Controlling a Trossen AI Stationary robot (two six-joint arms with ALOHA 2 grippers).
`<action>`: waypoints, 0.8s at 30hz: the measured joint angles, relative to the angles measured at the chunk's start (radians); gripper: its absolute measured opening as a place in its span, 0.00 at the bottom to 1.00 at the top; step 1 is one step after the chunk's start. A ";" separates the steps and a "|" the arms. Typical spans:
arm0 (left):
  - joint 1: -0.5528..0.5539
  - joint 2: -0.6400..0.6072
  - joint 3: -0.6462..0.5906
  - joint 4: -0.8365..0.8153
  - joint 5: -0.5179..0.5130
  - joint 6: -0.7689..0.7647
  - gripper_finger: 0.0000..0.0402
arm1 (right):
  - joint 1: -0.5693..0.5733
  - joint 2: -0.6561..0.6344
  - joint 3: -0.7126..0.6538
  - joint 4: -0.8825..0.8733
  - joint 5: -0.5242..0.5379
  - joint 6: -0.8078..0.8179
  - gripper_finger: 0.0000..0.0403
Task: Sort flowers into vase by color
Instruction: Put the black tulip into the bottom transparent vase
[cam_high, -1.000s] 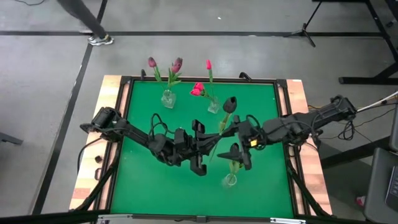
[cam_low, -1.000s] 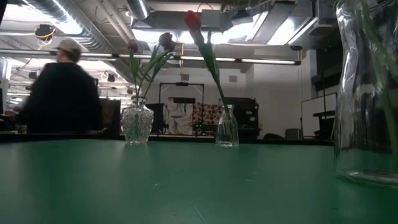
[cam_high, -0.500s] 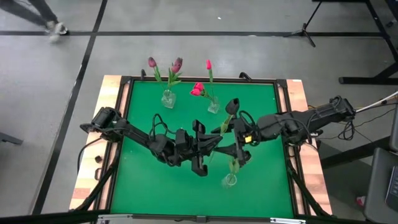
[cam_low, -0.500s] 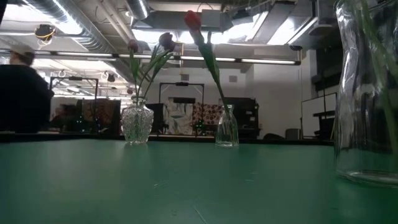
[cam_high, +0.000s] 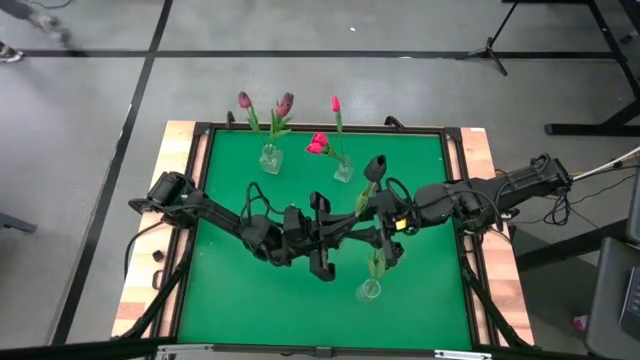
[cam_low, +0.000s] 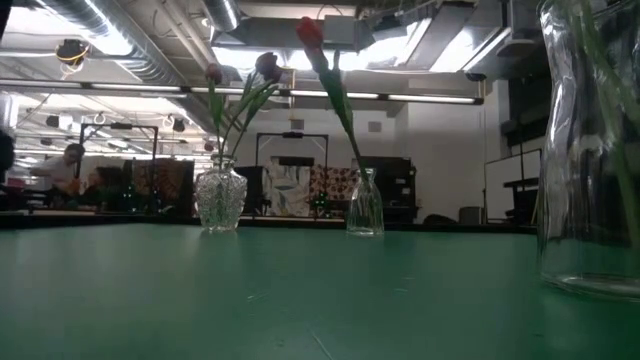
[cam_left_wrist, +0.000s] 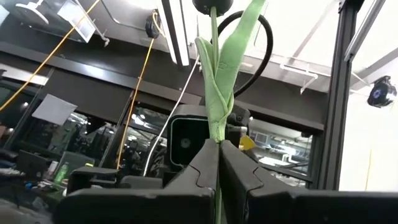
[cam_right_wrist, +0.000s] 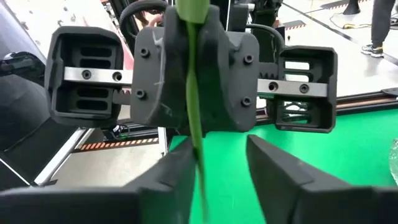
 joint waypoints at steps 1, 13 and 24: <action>0.000 0.000 0.000 -0.004 -0.002 0.000 0.00 | 0.000 0.000 0.000 0.000 0.000 0.000 0.33; -0.001 -0.002 0.003 -0.012 -0.107 -0.021 0.00 | 0.000 -0.014 -0.003 -0.004 0.002 -0.002 0.04; -0.032 -0.002 0.001 -0.033 -0.241 -0.106 0.13 | 0.000 -0.027 -0.001 -0.031 0.013 0.007 0.01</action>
